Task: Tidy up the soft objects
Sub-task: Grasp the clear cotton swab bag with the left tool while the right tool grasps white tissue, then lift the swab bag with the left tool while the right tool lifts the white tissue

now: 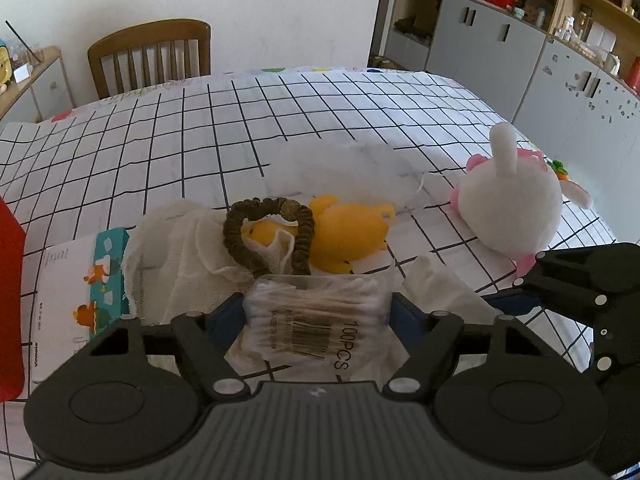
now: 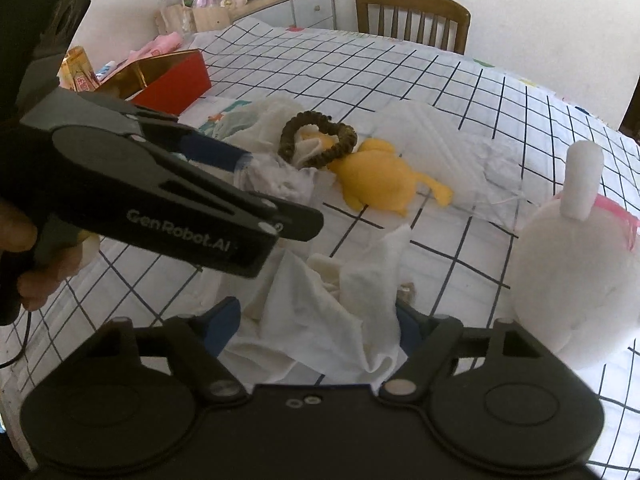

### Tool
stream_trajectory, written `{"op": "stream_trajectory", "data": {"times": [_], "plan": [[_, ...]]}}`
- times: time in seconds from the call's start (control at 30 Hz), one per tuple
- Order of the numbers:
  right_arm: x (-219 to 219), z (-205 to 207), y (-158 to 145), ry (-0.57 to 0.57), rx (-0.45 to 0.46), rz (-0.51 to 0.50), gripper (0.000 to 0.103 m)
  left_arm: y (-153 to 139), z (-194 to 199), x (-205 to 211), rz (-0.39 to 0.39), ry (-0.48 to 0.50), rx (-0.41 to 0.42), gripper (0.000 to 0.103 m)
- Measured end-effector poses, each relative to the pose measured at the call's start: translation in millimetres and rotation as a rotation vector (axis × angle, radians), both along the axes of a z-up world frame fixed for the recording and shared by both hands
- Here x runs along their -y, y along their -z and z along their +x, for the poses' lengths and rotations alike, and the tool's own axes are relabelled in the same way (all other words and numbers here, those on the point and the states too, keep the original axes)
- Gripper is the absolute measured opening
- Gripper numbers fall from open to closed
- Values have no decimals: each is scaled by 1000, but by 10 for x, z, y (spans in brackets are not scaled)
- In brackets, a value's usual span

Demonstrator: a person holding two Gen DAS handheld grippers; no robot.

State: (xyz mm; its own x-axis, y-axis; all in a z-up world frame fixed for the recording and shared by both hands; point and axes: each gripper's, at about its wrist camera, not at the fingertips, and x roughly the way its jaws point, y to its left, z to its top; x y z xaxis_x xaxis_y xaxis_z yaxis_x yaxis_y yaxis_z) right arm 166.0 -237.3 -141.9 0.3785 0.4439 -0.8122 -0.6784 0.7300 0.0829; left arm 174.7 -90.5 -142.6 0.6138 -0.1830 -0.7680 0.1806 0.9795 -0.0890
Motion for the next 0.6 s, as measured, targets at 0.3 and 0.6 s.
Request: {"op": "stream_trajectory", "data": {"times": [0.3, 0.6], "plan": [[-25, -94, -9, 0, 118, -112, 28, -40, -36, -33, -5, -14, 7, 71], [170, -118, -191, 52, 96, -34, 5, -157, -119, -105, -5, -28, 32, 71]]}}
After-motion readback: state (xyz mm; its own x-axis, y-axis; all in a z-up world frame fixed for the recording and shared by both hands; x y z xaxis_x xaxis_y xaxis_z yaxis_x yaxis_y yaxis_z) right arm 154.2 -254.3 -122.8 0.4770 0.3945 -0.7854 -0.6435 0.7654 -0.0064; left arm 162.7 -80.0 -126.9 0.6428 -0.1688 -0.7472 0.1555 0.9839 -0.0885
